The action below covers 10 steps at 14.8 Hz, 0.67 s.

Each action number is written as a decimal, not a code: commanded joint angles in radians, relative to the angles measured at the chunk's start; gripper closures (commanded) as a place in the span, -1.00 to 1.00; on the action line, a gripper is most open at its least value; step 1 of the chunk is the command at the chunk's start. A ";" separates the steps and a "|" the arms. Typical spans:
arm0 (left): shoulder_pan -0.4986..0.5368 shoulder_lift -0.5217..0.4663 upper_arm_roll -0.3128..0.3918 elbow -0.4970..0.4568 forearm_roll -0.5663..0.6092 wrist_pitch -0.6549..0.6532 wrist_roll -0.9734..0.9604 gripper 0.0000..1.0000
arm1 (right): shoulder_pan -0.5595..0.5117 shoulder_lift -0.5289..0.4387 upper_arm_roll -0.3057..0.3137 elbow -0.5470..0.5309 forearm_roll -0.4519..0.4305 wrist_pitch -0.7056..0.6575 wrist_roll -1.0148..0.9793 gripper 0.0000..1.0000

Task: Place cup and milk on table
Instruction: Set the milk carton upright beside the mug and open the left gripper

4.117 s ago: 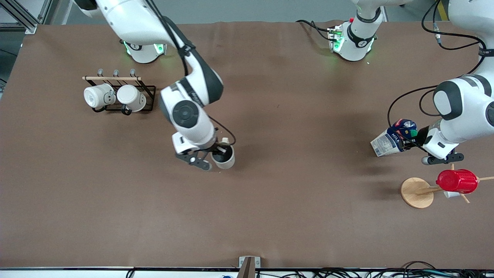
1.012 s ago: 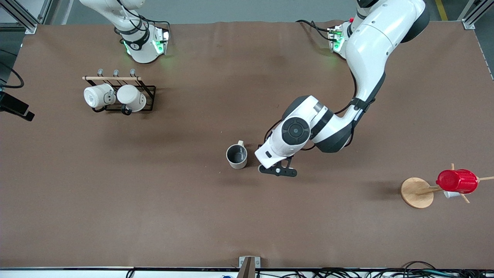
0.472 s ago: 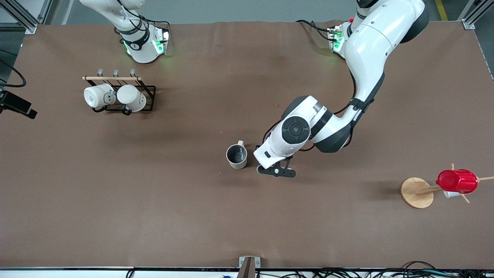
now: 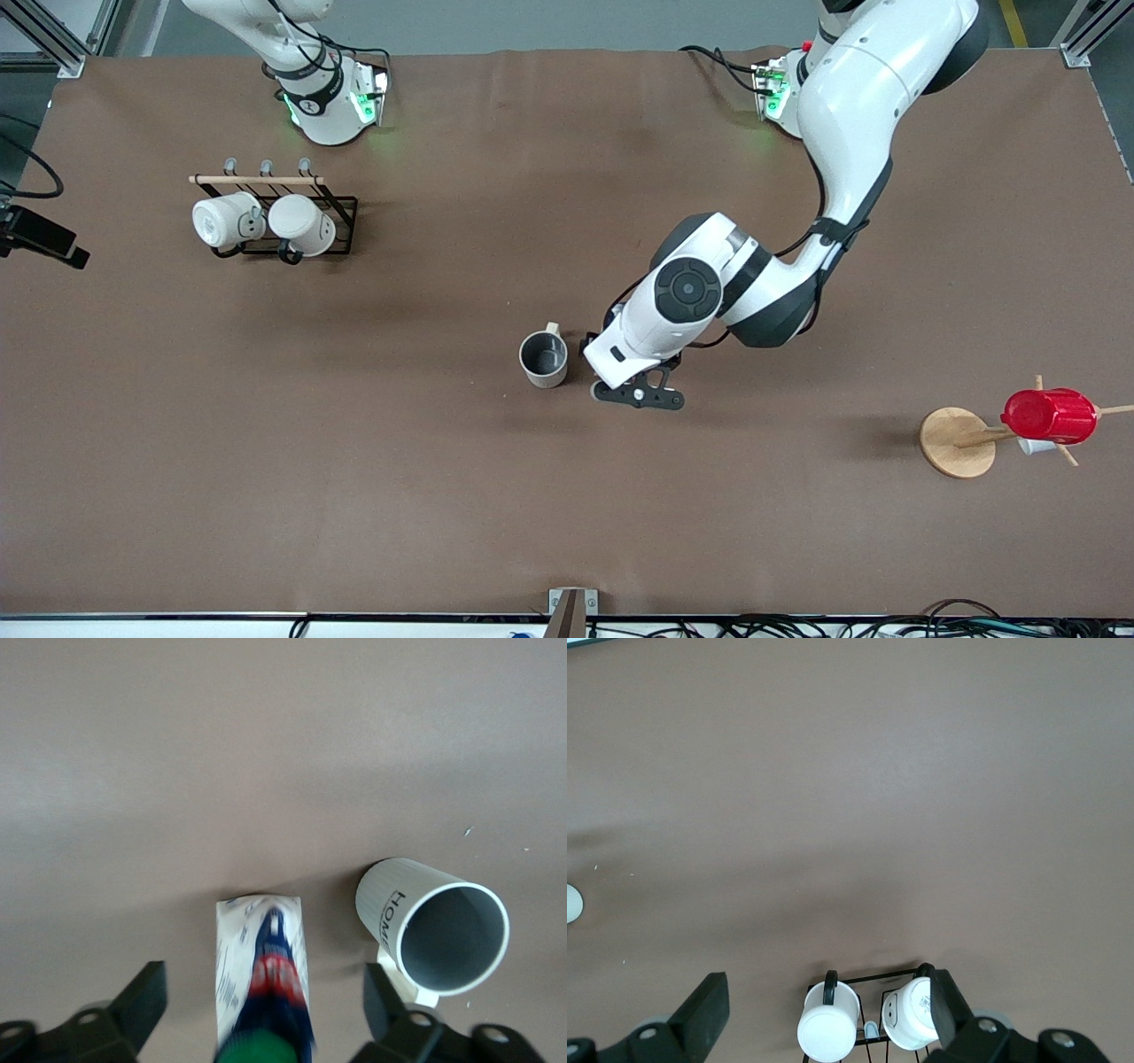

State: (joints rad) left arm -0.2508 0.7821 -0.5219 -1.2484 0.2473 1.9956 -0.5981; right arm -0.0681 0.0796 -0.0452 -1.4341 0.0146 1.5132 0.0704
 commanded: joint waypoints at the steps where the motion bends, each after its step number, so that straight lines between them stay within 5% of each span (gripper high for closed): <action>1: 0.040 -0.124 -0.003 -0.023 0.018 -0.108 0.007 -1.00 | 0.001 -0.024 0.004 -0.025 0.007 -0.004 0.006 -1.00; 5: 0.112 -0.277 0.045 -0.084 -0.032 -0.192 0.011 -1.00 | 0.001 -0.026 0.004 -0.028 0.007 -0.004 0.006 -1.00; 10: 0.114 -0.524 0.284 -0.274 -0.195 -0.186 0.298 -1.00 | 0.001 -0.026 0.004 -0.028 0.007 -0.005 0.008 -1.00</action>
State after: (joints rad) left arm -0.1323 0.4056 -0.3215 -1.3646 0.1055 1.7953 -0.3948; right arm -0.0678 0.0796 -0.0447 -1.4350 0.0147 1.5069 0.0704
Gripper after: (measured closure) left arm 0.000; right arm 0.000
